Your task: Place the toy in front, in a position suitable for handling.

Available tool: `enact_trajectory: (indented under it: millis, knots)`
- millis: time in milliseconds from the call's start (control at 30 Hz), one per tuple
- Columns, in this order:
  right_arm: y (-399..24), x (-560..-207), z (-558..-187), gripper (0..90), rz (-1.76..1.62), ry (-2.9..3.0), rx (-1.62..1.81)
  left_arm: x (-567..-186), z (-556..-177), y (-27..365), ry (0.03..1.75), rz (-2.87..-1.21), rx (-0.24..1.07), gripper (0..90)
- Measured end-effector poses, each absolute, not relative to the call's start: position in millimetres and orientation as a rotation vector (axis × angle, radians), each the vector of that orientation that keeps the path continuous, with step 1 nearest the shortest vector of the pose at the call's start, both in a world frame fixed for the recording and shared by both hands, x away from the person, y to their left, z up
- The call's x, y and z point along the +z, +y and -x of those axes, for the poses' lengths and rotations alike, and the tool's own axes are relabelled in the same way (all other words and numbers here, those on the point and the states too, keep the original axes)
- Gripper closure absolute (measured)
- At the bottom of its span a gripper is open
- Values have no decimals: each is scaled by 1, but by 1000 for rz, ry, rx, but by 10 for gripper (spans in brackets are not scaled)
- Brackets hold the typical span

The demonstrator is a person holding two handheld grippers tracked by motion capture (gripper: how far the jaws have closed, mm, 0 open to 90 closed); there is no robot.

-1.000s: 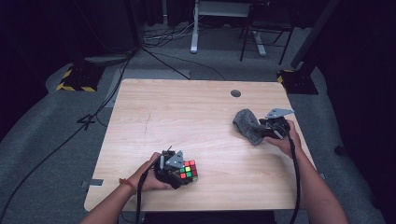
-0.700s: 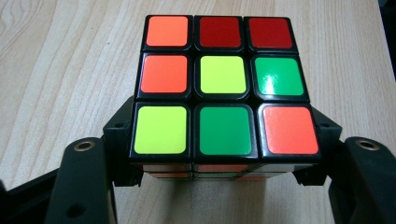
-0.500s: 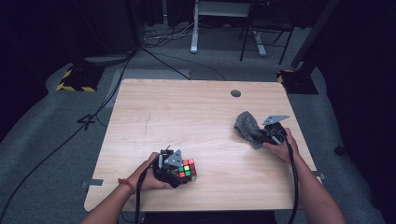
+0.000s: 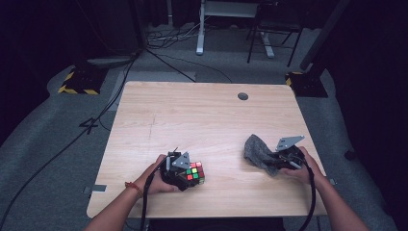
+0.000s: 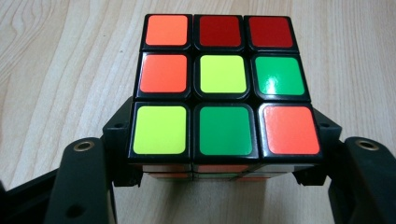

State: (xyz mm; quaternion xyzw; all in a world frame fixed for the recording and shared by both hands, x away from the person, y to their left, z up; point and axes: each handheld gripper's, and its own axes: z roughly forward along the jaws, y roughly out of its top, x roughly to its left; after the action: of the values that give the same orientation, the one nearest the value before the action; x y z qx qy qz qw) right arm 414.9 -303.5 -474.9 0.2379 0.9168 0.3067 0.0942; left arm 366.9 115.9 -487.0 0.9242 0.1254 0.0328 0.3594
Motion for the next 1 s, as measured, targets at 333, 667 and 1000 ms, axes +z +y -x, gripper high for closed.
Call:
enact_trajectory:
  millis: [333, 667, 1000]
  knots:
    - [-292, -458, -378, 633, -535, 2775, 947, -488, -377, 104, 311, -2385, 82, 338]
    - [-266, -454, -389, 464, -560, 2697, 1005, -494, -379, 95, 301, -2424, 91, 328]
    - [-263, -484, -399, 501, -670, 2704, 994, -494, -382, 89, 292, -2427, 90, 332]
